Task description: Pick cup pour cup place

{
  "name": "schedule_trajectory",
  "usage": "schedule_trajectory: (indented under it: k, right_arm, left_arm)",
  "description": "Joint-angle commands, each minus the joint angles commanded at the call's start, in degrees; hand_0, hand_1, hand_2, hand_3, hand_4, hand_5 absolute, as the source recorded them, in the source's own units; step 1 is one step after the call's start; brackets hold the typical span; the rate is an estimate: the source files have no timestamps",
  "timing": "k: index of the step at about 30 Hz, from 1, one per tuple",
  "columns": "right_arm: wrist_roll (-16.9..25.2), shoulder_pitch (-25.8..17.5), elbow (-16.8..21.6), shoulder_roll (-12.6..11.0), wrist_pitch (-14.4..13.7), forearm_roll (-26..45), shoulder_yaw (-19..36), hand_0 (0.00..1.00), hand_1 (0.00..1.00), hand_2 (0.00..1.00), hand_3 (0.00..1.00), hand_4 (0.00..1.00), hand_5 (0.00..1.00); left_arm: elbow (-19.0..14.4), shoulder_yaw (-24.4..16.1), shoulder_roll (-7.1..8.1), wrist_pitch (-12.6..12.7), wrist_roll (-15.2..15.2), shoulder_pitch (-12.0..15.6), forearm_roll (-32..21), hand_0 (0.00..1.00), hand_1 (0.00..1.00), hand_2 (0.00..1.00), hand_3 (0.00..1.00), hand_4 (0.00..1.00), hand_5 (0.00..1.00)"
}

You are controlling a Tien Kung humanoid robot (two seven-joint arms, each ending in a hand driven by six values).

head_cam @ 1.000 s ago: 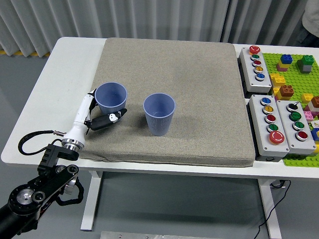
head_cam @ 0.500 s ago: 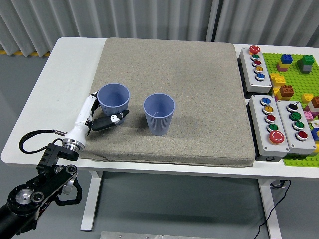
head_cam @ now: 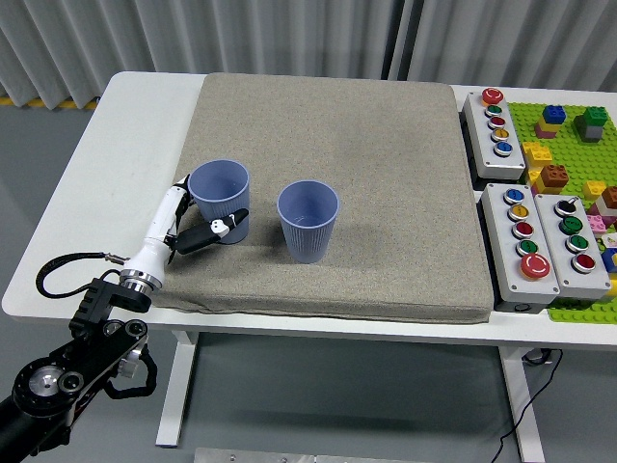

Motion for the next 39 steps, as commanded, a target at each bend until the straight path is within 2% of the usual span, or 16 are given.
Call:
schedule_trajectory:
  k: [4, 5, 7, 10, 11, 16, 17, 22, 23, 33, 34, 35, 39]
  right_arm:
    - [0.0, 0.0, 0.0, 0.0, 0.0, -0.1, 0.1, 0.639, 0.6, 0.508, 0.581, 0.002, 0.002]
    - [0.0, 0.0, 0.0, 0.0, 0.0, -0.1, 0.1, 0.639, 0.601, 0.508, 0.581, 0.002, 0.002]
    - [0.0, -0.1, 0.0, 0.0, 0.0, -0.2, 0.1, 0.639, 0.601, 0.508, 0.581, 0.002, 0.002]
    - [0.0, 0.0, 0.0, 0.0, 0.1, -0.3, 0.2, 0.639, 0.601, 0.508, 0.581, 0.002, 0.002]
    - [0.0, 0.0, 0.0, 0.0, 0.1, -0.4, 0.2, 0.639, 0.6, 0.508, 0.581, 0.002, 0.002]
    - [0.0, -0.1, 0.0, 0.0, 0.2, -0.6, 0.2, 0.639, 0.6, 0.508, 0.581, 0.002, 0.002]
    - [0.0, -0.2, 0.0, 0.0, 0.2, -0.6, 0.2, 0.639, 0.6, 0.508, 0.581, 0.002, 0.002]
    - [-0.1, -0.3, 0.0, 0.0, 0.3, -1.0, 0.4, 0.639, 0.6, 0.508, 0.581, 0.002, 0.002]
    - [-0.1, -0.3, 0.0, 0.0, 0.3, -1.1, 0.4, 0.639, 0.6, 0.508, 0.581, 0.002, 0.002]
    - [-0.1, -0.4, 0.0, 0.1, 0.5, -1.8, 0.6, 0.64, 0.6, 0.508, 0.58, 0.002, 0.002]
    - [-0.1, -0.4, 0.0, 0.1, 0.5, -1.7, 0.6, 0.64, 0.6, 0.508, 0.58, 0.002, 0.002]
    - [-0.1, -0.4, 0.0, 0.0, 0.5, -1.7, 0.6, 0.64, 0.6, 0.508, 0.58, 0.002, 0.002]
    - [-0.1, -0.3, -0.1, 0.0, 0.4, -1.5, 0.5, 0.64, 0.6, 0.508, 0.58, 0.002, 0.002]
  left_arm:
    - [-0.3, -0.2, 0.03, -0.7, 0.1, 0.2, 0.5, 0.813, 0.823, 0.931, 0.893, 0.951, 0.351]
    - [-0.4, -0.3, 0.05, -0.9, 0.2, 0.3, 0.8, 0.841, 0.852, 0.972, 0.932, 0.96, 0.355]
    - [-0.6, -0.5, 0.08, -1.2, 0.3, 0.5, 1.2, 0.841, 0.852, 0.972, 0.932, 0.96, 0.355]
    - [-1.2, -1.1, 0.25, -2.7, 0.8, 0.9, 2.2, 0.841, 0.852, 0.972, 0.932, 0.96, 0.355]
    - [-1.4, -1.2, 0.32, -3.0, 1.0, 1.1, 2.4, 0.899, 0.924, 0.998, 0.998, 0.979, 0.361]
    - [-3.2, -2.0, 1.01, -4.4, 2.0, 2.4, 3.4, 0.899, 0.924, 0.998, 0.998, 0.979, 0.361]
    - [-3.6, -2.1, 1.13, -4.6, 2.1, 2.6, 3.5, 0.928, 0.95, 0.998, 0.998, 0.998, 0.432]
    - [-5.1, -3.4, 1.53, -4.6, 2.1, 3.9, 3.2, 0.928, 0.95, 0.998, 0.998, 0.998, 0.432]
    - [-5.3, -3.6, 1.6, -4.6, 2.0, 4.1, 3.1, 0.933, 0.952, 0.998, 0.998, 0.998, 0.472]
    - [-13.0, -6.7, 3.3, -5.3, 2.5, 7.3, 1.2, 0.94, 0.956, 0.998, 0.998, 0.998, 0.475]
    - [-13.8, -6.9, 3.43, -5.4, 2.5, 7.4, 0.8, 0.94, 0.956, 0.998, 0.998, 0.998, 0.475]
    - [-14.7, -7.4, 3.53, -5.3, 2.5, 7.3, 0.3, 0.938, 0.951, 0.998, 0.998, 0.998, 0.541]
    - [-16.5, -9.4, 3.5, -3.8, 0.8, 6.6, -3.4, 0.938, 0.951, 0.998, 0.998, 0.998, 0.541]
